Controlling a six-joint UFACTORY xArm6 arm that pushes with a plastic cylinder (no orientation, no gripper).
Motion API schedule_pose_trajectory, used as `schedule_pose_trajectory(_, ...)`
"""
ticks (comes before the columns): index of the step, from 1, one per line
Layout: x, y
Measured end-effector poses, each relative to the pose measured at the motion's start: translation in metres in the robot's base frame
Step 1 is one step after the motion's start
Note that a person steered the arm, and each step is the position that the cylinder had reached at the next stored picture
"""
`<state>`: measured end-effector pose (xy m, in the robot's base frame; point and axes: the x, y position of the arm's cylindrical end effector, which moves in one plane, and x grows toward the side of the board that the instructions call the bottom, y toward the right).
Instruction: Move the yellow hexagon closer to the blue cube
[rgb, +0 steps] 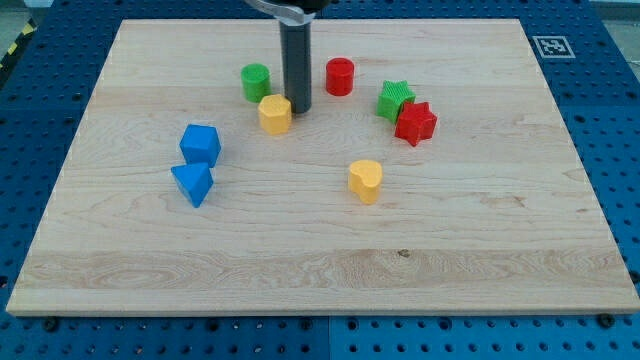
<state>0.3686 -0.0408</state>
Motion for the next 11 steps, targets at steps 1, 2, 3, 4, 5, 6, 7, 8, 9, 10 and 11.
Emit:
schedule_pose_trajectory(1,0.002,-0.007)
schedule_pose_trajectory(2,0.009,0.008)
schedule_pose_trajectory(3,0.017,0.009)
schedule_pose_trajectory(4,0.018,0.009)
schedule_pose_trajectory(5,0.025,0.007)
schedule_pose_trajectory(6,0.025,-0.005)
schedule_pose_trajectory(7,0.023,-0.038)
schedule_pose_trajectory(8,0.022,-0.067)
schedule_pose_trajectory(9,0.022,-0.067)
schedule_pose_trajectory(10,0.022,-0.021)
schedule_pose_trajectory(11,0.024,0.031)
